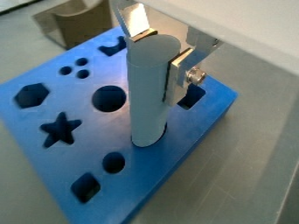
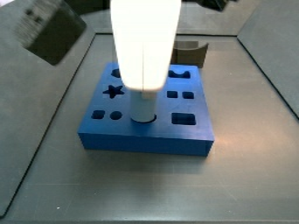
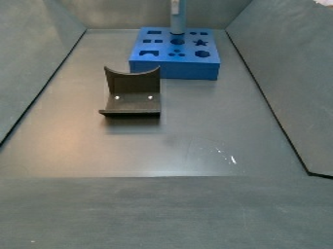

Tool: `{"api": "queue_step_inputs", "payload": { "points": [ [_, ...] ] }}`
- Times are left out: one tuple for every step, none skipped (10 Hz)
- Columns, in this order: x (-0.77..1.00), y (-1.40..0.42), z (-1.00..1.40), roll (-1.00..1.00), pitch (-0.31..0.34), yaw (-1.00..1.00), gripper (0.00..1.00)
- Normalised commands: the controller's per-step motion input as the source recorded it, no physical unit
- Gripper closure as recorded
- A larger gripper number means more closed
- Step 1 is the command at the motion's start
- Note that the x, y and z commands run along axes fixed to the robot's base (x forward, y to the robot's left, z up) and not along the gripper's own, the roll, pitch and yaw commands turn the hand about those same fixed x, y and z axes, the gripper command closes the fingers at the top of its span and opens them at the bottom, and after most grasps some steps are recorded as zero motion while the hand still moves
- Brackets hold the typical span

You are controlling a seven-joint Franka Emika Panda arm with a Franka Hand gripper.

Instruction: Insert the oval object.

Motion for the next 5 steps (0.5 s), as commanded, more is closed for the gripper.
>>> {"api": "queue_step_inputs", "payload": {
  "points": [
    [0.00,0.02,-0.43,0.09,0.000,-0.33,1.00],
    [-0.07,0.00,-0.53,0.00,-0.069,-0.20,1.00],
    [-0.15,0.00,-0.60,0.00,-0.147,-0.13,1.00],
    [-0.12,0.00,-0.46,-0.06,-0.179,-0.06,1.00],
    [0.00,0.00,-0.34,-0.08,-0.164,0.00,1.00]
  ]
}}
